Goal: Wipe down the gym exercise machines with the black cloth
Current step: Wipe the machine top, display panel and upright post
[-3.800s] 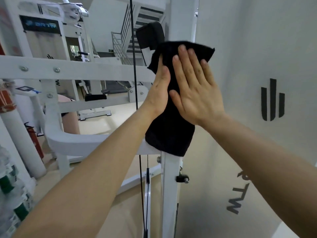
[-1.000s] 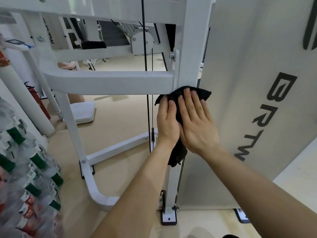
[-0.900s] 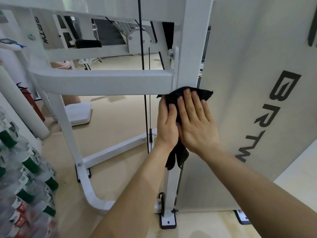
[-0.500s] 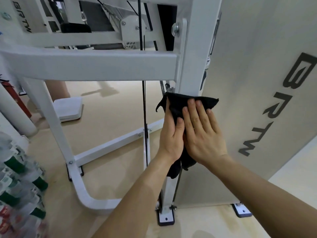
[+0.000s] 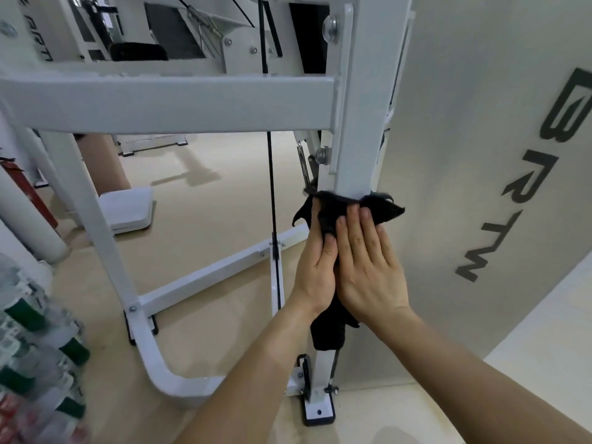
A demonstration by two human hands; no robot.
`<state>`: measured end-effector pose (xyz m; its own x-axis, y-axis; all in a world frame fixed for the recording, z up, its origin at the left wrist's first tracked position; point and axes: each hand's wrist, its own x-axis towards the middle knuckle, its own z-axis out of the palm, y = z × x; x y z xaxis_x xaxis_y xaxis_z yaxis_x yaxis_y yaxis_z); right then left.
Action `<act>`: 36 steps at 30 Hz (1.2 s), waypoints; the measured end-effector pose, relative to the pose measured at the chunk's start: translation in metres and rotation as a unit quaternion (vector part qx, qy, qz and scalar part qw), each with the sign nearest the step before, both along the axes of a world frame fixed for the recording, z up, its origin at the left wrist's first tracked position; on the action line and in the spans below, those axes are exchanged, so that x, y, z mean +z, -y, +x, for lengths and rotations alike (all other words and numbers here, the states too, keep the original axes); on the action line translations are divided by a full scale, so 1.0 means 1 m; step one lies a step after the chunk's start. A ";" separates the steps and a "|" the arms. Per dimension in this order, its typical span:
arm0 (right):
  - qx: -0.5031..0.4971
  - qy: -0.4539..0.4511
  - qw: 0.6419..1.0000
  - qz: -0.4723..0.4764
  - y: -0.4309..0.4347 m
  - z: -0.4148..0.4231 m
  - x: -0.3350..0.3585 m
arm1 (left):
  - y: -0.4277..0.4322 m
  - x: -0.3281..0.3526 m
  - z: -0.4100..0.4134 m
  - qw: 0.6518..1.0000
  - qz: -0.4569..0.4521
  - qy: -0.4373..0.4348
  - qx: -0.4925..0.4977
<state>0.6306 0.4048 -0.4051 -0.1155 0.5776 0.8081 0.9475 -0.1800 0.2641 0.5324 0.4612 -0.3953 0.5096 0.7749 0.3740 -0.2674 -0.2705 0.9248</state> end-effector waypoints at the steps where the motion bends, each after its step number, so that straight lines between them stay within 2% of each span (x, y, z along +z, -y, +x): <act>1: -0.003 -0.001 1.000 -0.017 0.003 0.000 -0.009 | 0.002 -0.008 -0.002 1.000 0.000 -0.009 -0.003; 4: -0.009 0.014 1.000 -0.027 0.006 0.003 -0.011 | -0.005 -0.003 -0.005 0.999 0.024 -0.025 0.013; 9: 0.001 -0.014 1.000 0.002 -0.004 0.000 -0.008 | -0.018 0.012 -0.002 0.997 0.067 -0.022 0.001; 14: 0.017 -0.055 0.998 0.028 -0.017 -0.001 -0.039 | -0.016 -0.022 0.000 0.998 0.064 -0.027 -0.006; 20: 0.050 -0.033 0.998 0.031 -0.018 0.009 -0.093 | -0.016 -0.073 0.002 0.997 0.063 -0.053 0.008; 24: 0.043 -0.006 0.999 0.003 -0.013 0.013 -0.124 | -0.015 -0.102 -0.004 0.992 0.068 -0.104 0.015; 28: 0.040 0.006 0.999 -0.019 -0.002 0.014 -0.114 | -0.018 -0.090 -0.012 0.985 0.105 -0.133 0.010; 33: 0.049 -0.017 0.998 0.039 -0.014 0.008 -0.068 | -0.021 -0.053 0.000 0.992 0.105 -0.068 0.011; 36: 0.049 -0.005 0.998 0.045 -0.018 0.012 -0.071 | -0.020 -0.057 0.002 0.993 0.098 -0.059 0.010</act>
